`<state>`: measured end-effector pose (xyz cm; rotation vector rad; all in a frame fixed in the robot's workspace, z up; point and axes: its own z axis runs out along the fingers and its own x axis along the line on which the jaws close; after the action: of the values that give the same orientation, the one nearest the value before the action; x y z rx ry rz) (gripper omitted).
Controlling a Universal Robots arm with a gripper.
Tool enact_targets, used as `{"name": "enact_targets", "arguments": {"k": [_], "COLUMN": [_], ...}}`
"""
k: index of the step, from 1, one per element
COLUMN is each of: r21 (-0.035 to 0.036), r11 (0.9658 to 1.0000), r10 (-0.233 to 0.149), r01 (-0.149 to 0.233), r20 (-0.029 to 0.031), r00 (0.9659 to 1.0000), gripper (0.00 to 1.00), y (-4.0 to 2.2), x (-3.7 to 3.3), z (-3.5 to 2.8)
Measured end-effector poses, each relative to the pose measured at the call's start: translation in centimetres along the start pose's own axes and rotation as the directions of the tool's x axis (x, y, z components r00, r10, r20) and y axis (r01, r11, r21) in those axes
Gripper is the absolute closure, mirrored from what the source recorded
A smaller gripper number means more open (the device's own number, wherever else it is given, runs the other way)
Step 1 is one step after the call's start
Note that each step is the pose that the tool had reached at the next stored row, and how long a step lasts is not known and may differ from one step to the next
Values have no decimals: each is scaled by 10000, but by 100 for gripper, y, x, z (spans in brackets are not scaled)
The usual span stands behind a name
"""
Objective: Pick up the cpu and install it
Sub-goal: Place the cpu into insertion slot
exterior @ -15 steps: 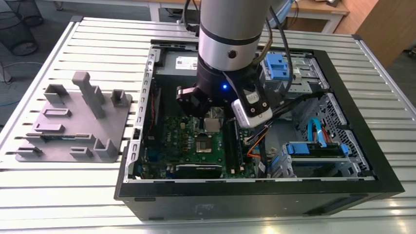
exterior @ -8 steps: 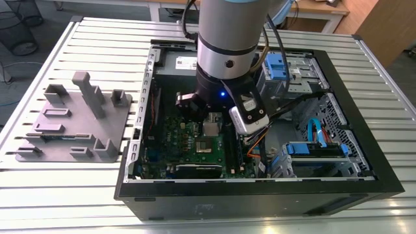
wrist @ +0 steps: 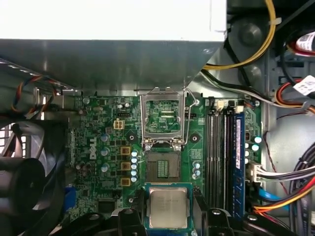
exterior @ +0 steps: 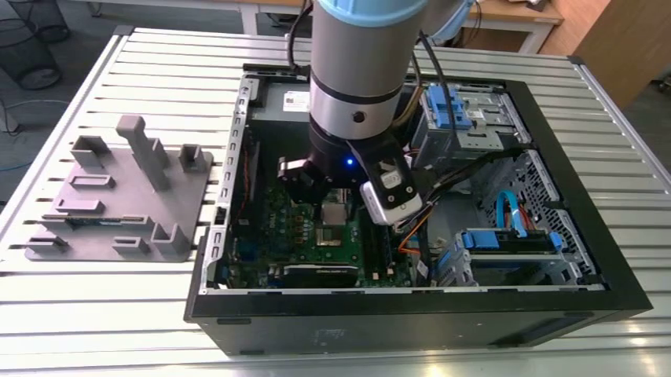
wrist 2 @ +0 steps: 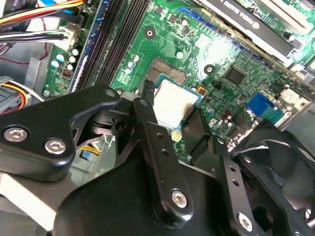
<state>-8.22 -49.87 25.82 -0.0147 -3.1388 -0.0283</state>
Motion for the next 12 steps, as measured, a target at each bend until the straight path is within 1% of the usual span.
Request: {"name": "enact_targets", "arguments": {"k": [12], "r21": [82], "r11": [10000], "r10": [1], "r01": [-1], "r20": [1], "r00": [10000], "gripper": [53], "y": [3], "x": [7], "z": [218]}}
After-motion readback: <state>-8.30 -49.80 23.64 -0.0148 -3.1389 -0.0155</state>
